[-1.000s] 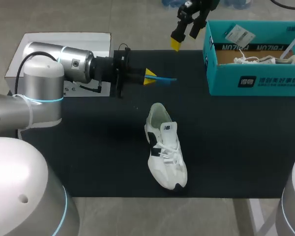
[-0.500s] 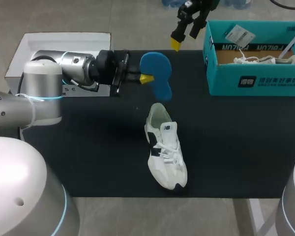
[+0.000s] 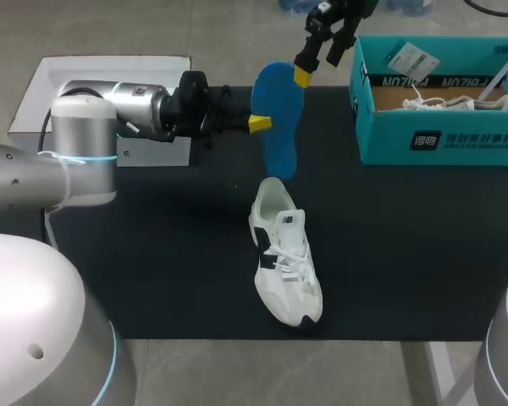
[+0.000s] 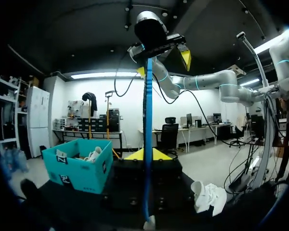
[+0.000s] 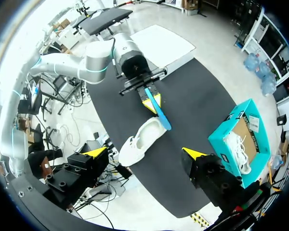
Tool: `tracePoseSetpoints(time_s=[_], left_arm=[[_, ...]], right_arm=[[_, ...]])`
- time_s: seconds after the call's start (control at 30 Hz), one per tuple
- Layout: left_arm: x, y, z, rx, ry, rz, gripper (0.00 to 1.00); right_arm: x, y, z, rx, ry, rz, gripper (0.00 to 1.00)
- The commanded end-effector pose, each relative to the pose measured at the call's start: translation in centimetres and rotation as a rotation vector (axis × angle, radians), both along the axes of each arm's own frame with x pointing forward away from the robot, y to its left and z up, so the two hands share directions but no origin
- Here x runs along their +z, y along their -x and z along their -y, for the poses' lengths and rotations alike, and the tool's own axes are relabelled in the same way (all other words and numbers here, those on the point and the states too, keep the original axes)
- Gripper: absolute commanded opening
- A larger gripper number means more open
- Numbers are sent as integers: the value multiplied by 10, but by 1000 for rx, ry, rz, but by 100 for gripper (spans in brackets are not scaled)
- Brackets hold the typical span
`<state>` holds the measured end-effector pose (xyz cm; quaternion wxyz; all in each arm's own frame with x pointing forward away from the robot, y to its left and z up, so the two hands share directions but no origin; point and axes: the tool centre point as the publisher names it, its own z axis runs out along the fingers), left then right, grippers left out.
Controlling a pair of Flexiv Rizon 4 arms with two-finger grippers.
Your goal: Take the shoe out of the shoebox, open the shoe tongue, remove and reinsert the insole, then place the shoe into the shoebox
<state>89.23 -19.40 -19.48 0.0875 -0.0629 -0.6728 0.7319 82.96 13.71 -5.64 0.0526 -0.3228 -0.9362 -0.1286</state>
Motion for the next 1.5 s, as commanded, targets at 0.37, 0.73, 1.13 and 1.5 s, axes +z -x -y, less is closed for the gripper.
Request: tracePoseSetpoints(time_s=[0.37, 0.73, 1.13, 1.5], left_arm=[[15, -10, -7, -82, -75, -429, 0], [3, -44, -3, -77, -160, -722, 0], [-3, -69, -2, -49, -117, -931, 0], [5, -60, -1, -26, -148, -892, 0]], right_arm=[[0, -1, 0, -1, 2, -1, 100], [0, -1, 0, -1, 2, -1, 100], [0, -1, 0, -1, 2, -1, 100], [0, -1, 0, -1, 2, -1, 100]])
